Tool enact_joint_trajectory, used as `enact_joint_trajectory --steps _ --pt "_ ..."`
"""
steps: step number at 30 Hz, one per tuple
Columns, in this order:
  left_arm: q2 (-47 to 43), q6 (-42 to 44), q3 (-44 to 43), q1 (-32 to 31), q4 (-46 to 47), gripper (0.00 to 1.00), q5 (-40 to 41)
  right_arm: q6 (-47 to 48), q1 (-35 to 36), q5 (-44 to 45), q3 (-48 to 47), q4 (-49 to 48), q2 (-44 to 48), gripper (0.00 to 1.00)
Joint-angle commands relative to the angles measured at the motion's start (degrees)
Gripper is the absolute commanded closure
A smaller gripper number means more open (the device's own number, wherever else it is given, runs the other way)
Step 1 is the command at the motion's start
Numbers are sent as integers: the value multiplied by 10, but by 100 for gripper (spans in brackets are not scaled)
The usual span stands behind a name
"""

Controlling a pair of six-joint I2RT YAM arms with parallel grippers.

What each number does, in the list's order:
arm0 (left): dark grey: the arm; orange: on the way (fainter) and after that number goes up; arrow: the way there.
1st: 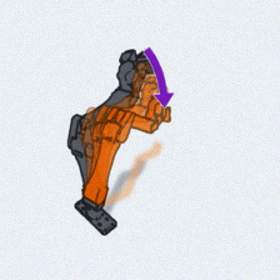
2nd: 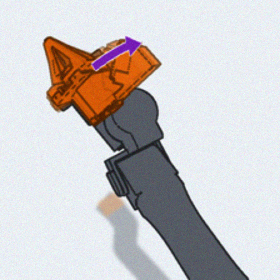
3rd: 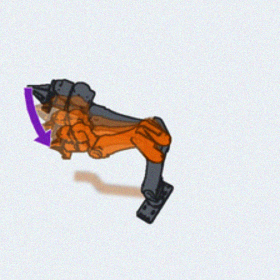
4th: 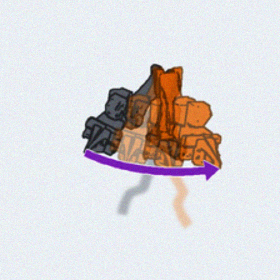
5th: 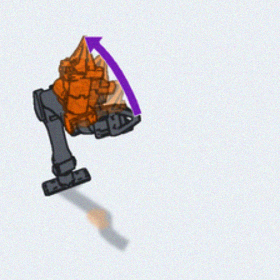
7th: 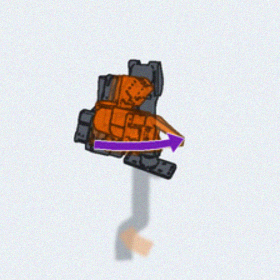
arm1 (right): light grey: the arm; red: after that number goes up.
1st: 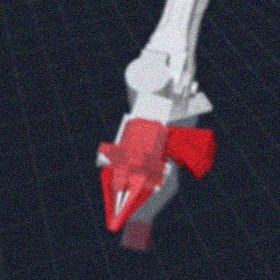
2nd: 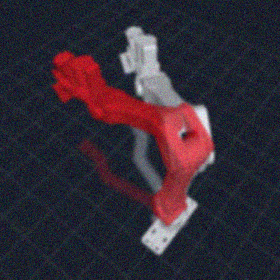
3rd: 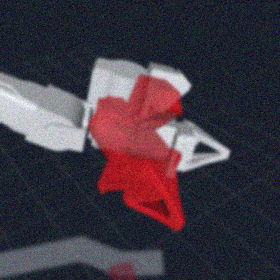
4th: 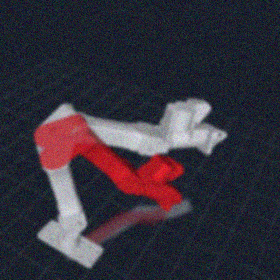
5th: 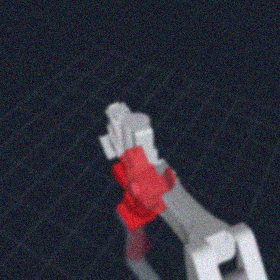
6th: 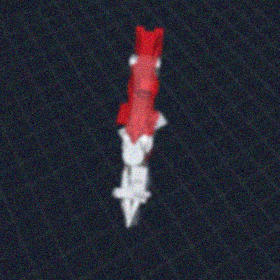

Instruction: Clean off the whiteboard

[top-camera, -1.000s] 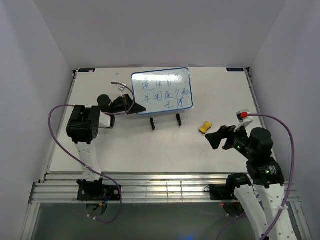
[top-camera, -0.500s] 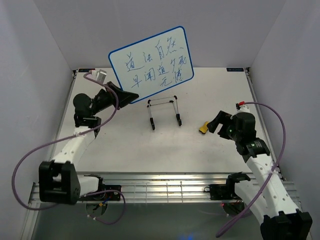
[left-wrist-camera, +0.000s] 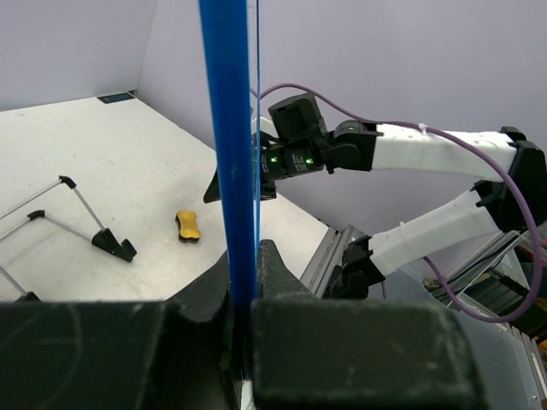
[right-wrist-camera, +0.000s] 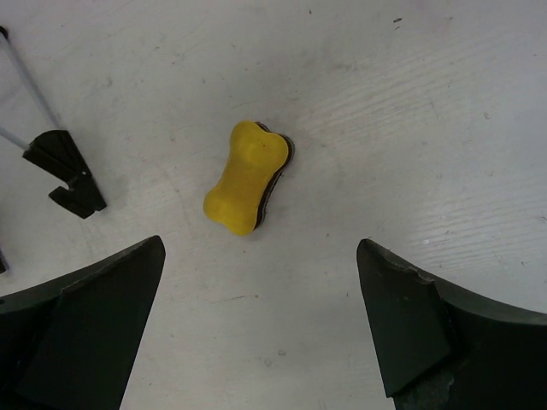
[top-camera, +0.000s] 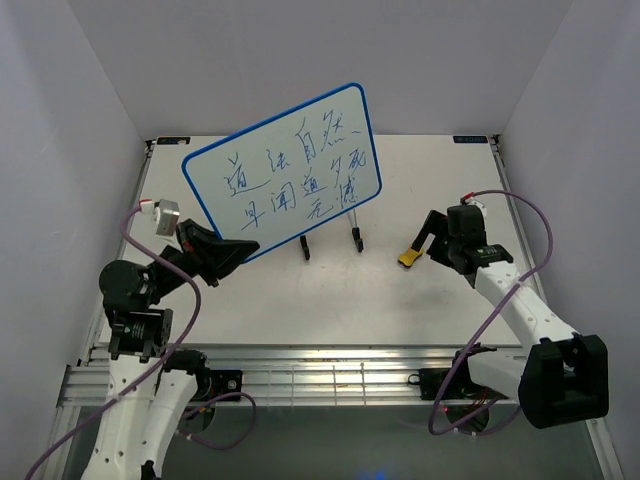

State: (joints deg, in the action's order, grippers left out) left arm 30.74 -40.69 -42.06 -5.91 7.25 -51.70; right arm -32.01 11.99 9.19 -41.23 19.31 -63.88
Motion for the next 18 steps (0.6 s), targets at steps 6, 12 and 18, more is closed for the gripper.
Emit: enact_joint_trajectory --steps 6,12,18 --pt "-78 13 7 -1 -107 100 34 -49 36 93 -59 -29 -124 5" --pt "-104 57 45 -1 -126 100 -2 -78 66 116 -91 -10 -200 10" --pt "-119 101 57 -1 -155 100 16 -94 68 129 -106 -20 -244 18"
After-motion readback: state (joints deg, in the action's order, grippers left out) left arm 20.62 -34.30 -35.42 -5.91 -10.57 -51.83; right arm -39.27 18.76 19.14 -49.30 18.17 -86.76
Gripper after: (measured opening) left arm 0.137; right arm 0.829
